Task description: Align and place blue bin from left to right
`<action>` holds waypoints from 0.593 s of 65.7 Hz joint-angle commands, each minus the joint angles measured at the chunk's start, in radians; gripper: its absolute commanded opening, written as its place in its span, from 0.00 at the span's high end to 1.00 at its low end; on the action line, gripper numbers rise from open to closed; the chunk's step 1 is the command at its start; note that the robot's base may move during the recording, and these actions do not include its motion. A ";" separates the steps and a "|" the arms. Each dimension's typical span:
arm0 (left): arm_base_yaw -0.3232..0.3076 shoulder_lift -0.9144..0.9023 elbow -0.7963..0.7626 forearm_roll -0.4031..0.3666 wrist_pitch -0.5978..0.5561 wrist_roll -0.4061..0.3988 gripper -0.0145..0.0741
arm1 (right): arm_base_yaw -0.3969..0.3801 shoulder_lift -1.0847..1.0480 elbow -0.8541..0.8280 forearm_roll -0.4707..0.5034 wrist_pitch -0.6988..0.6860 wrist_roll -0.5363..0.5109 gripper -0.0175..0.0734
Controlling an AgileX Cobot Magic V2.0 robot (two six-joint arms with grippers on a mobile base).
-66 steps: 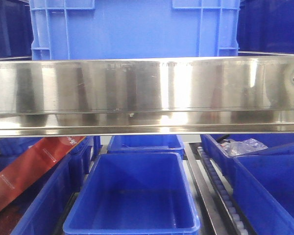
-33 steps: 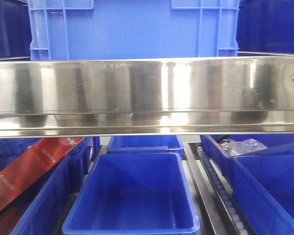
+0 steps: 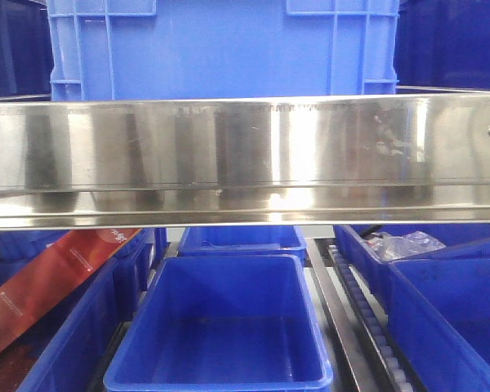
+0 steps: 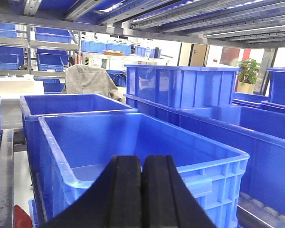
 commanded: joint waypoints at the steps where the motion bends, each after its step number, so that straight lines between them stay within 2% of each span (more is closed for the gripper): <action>1: -0.008 -0.003 -0.001 0.004 -0.020 0.003 0.96 | -0.007 -0.034 0.037 0.018 -0.014 -0.014 0.89; 28: -0.008 -0.003 -0.001 0.004 -0.020 0.003 0.96 | -0.007 -0.146 0.226 0.018 0.014 0.004 0.89; 39: -0.008 -0.005 -0.001 0.004 -0.022 0.003 0.96 | -0.007 -0.148 0.300 -0.003 -0.076 0.060 0.89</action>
